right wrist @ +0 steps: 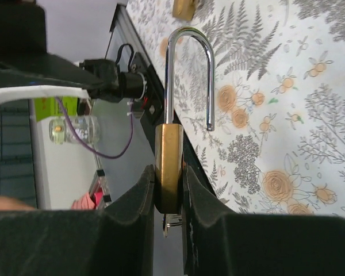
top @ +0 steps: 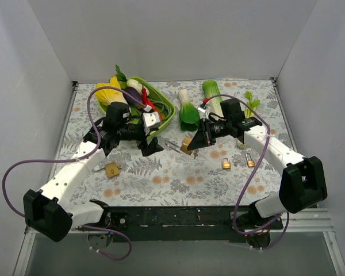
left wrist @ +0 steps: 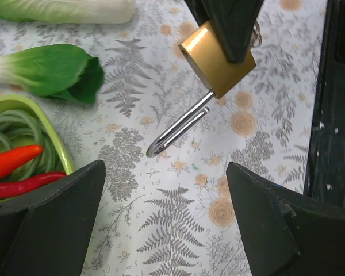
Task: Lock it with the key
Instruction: Pick up the lock from the center of the board.
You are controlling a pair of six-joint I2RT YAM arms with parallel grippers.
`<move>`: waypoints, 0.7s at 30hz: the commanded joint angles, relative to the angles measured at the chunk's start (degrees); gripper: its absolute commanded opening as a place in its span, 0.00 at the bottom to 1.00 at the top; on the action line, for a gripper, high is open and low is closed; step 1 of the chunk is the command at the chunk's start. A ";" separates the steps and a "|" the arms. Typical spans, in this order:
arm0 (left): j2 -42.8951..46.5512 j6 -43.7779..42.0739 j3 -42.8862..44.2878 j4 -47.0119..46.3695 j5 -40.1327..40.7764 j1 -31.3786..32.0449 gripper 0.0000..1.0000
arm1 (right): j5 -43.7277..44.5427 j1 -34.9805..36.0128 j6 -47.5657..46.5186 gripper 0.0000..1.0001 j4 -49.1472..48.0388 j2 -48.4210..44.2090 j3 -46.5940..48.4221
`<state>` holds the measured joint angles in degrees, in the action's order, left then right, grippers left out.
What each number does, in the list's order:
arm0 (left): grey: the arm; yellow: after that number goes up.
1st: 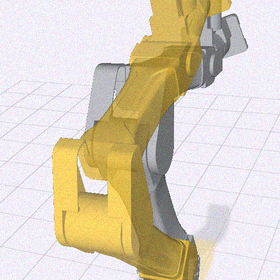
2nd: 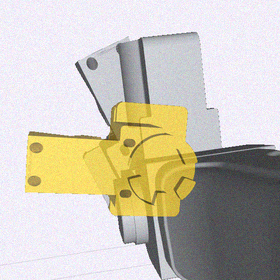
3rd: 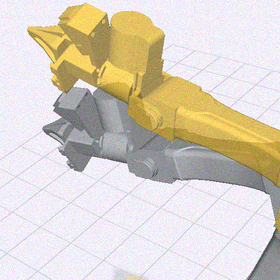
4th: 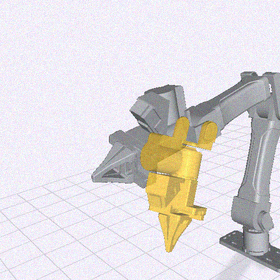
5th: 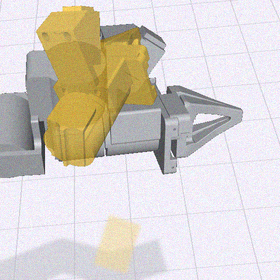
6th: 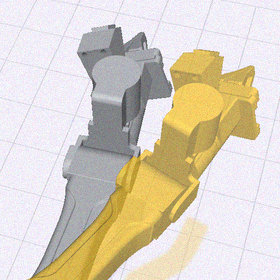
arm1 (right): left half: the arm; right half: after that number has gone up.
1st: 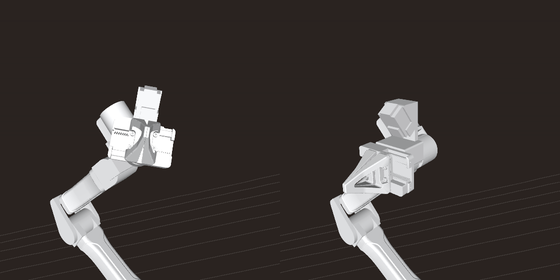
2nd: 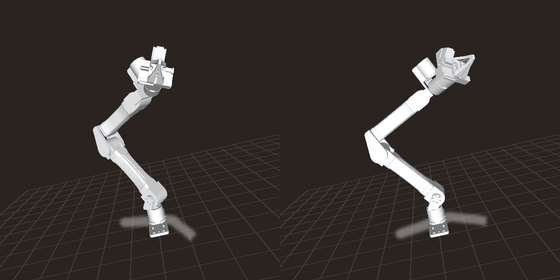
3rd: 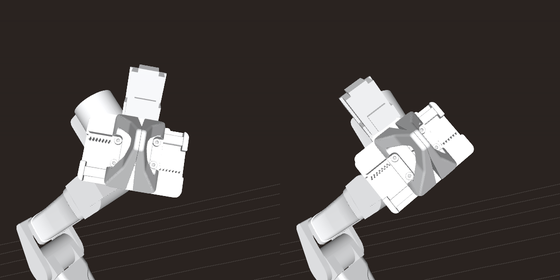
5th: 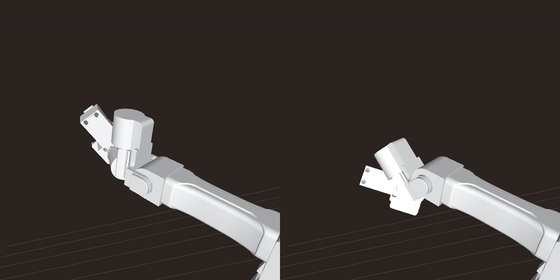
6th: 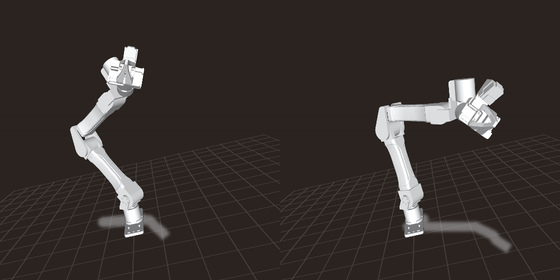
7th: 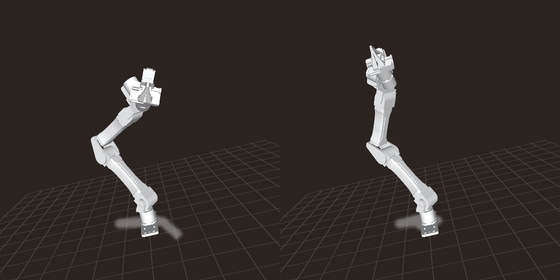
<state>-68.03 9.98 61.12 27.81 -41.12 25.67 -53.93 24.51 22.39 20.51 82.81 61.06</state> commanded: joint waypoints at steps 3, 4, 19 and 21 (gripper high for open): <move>1.06 -20.60 -2.15 10.42 -9.93 0.52 0.84 | -9.26 3.78 -6.75 0.01 3.57 -3.44 1.52; 0.88 -21.31 -2.32 10.25 -9.94 0.69 0.83 | -9.44 4.66 -6.92 0.01 3.57 -3.44 1.61; -0.87 -27.29 -7.25 6.64 2.36 15.90 0.63 | -11.11 8.45 -3.94 0.01 1.29 -2.56 1.96; -1.49 -27.21 -7.25 6.64 3.59 16.25 0.57 | -11.28 8.45 -3.76 0.01 1.46 -2.65 1.35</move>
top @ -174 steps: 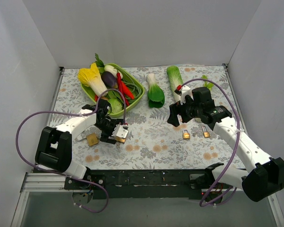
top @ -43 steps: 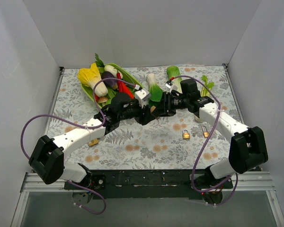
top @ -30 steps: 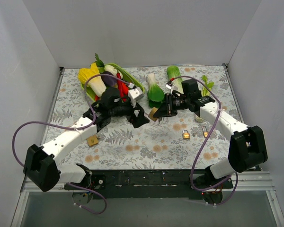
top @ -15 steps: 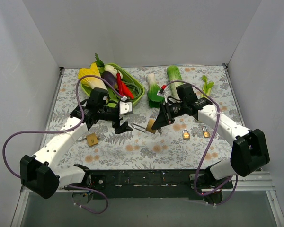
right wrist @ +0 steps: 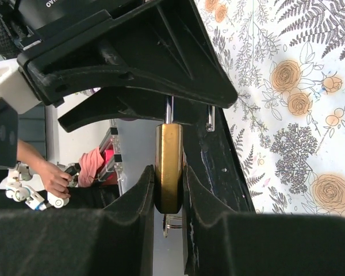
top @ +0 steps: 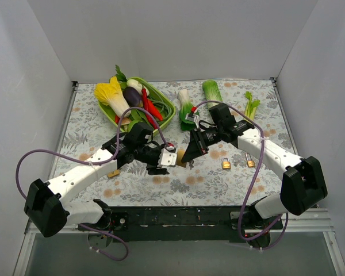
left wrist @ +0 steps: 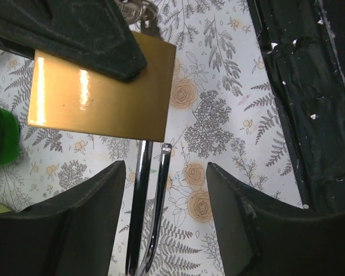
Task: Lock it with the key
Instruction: Pick up the lock from the center of the board.
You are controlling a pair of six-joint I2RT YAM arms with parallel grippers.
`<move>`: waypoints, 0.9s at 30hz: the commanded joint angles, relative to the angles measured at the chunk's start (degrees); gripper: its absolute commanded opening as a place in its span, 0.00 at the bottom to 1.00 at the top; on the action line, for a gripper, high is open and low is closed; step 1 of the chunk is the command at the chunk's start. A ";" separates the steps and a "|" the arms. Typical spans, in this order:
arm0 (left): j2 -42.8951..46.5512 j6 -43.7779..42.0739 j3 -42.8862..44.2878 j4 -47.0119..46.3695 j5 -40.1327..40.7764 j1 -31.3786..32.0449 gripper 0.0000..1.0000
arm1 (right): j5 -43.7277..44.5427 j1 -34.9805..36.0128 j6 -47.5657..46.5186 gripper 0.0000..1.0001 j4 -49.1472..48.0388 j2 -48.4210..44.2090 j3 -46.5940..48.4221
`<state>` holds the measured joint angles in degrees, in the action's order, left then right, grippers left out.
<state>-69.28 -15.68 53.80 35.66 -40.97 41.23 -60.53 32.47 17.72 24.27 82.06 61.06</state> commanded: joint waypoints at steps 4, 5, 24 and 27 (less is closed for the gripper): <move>-0.25 -1.98 -0.10 -1.38 3.53 0.69 0.42 | -5.03 0.67 1.88 0.01 -2.74 -2.35 0.20; -0.07 -1.81 -0.27 -1.47 3.62 0.78 0.38 | -5.12 0.58 2.06 0.01 -2.83 -2.43 0.03; 2.22 6.98 -0.19 -3.41 2.13 0.60 0.00 | 7.07 -6.45 -13.70 0.87 6.46 -2.34 8.89; 1.51 9.00 1.04 -3.23 0.89 0.34 0.00 | 9.47 -6.54 -22.88 0.89 11.13 -4.10 11.89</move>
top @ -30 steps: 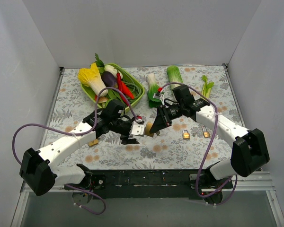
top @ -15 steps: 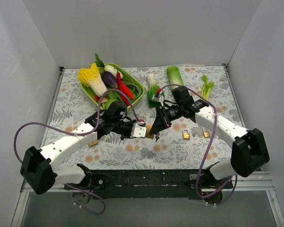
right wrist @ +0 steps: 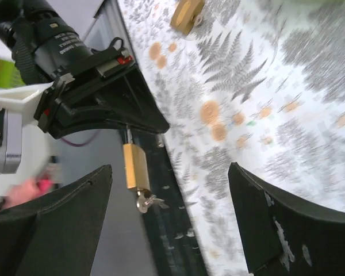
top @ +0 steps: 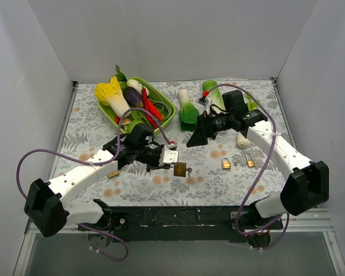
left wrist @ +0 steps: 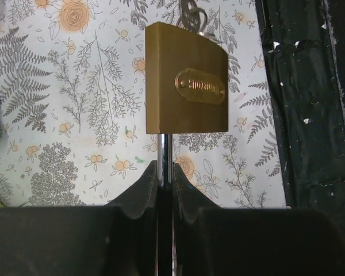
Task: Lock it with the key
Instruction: Pick up the lock from the center of the board, then lock the lock.
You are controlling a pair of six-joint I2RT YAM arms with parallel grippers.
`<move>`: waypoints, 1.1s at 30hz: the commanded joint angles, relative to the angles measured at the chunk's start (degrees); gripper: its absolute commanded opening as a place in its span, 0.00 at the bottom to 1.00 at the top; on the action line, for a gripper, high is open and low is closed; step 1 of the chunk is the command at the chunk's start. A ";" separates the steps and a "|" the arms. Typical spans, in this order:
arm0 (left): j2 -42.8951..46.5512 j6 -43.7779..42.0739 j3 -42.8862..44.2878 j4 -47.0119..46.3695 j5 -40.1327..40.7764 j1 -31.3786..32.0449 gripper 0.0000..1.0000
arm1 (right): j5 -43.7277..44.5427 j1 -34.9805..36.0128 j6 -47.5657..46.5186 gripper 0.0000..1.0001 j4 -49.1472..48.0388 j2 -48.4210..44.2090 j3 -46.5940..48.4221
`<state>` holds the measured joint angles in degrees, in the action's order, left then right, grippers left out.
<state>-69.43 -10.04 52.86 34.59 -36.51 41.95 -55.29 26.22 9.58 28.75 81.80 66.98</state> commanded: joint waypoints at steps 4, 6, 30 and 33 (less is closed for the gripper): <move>0.44 5.73 3.82 -2.42 -5.41 -1.00 0.00 | 1.86 -0.03 -22.93 0.89 6.68 -8.49 2.90; -0.09 6.96 4.53 -2.77 -6.11 -1.09 0.00 | 0.80 0.06 -22.94 0.89 5.09 -11.39 -0.77; -2.03 14.52 8.57 -4.97 -9.81 -1.09 0.00 | 6.59 11.48 -32.44 0.72 0.26 -9.38 -7.12; -2.20 15.23 8.84 -4.97 -10.15 -1.09 0.00 | 7.30 12.10 -31.56 0.52 -0.54 -8.24 -6.78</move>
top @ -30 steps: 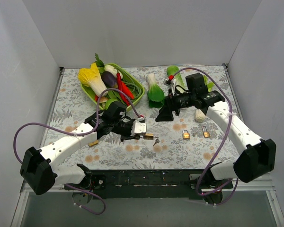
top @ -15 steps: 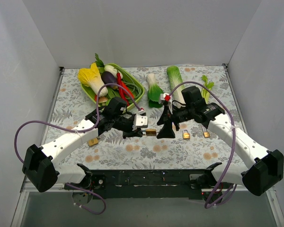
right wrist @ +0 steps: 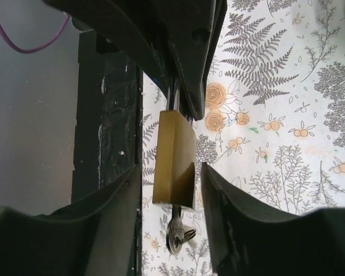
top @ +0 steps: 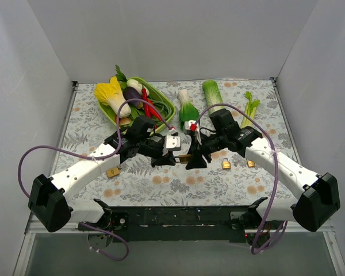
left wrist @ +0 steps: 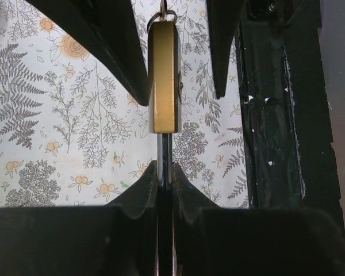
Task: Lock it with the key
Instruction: Lock the lock.
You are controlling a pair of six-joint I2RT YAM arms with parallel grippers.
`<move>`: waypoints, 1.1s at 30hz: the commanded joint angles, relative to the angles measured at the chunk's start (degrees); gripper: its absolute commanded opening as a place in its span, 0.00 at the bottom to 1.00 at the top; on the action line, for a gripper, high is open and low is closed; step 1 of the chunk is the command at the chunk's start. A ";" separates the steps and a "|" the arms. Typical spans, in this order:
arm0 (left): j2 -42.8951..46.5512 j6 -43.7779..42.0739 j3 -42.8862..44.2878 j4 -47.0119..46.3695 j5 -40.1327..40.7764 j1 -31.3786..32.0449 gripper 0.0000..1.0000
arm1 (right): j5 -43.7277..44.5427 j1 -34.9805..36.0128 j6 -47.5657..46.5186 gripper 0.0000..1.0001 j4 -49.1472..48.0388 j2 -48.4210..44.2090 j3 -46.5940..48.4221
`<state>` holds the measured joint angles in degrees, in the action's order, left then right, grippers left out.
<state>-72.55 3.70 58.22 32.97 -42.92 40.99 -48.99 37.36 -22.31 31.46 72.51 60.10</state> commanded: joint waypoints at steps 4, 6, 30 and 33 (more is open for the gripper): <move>0.31 2.18 4.10 -3.18 -3.93 -0.12 0.00 | 1.79 1.31 0.33 0.45 -3.25 1.23 -0.15; 0.31 2.88 4.19 -3.87 -3.93 -0.12 0.00 | 2.06 1.40 0.16 0.38 -3.16 1.05 -0.24; 4.27 -0.37 0.84 7.29 -4.46 -9.79 0.67 | 1.18 1.48 4.46 0.01 -6.06 -3.08 1.87; 2.77 0.16 1.90 7.02 -4.98 -9.70 0.61 | 0.65 1.57 4.81 0.01 -6.41 -2.81 2.22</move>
<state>-69.78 3.60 59.27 41.32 -46.09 31.16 -44.75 38.65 -18.44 29.69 71.48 60.10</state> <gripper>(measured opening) 0.636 0.268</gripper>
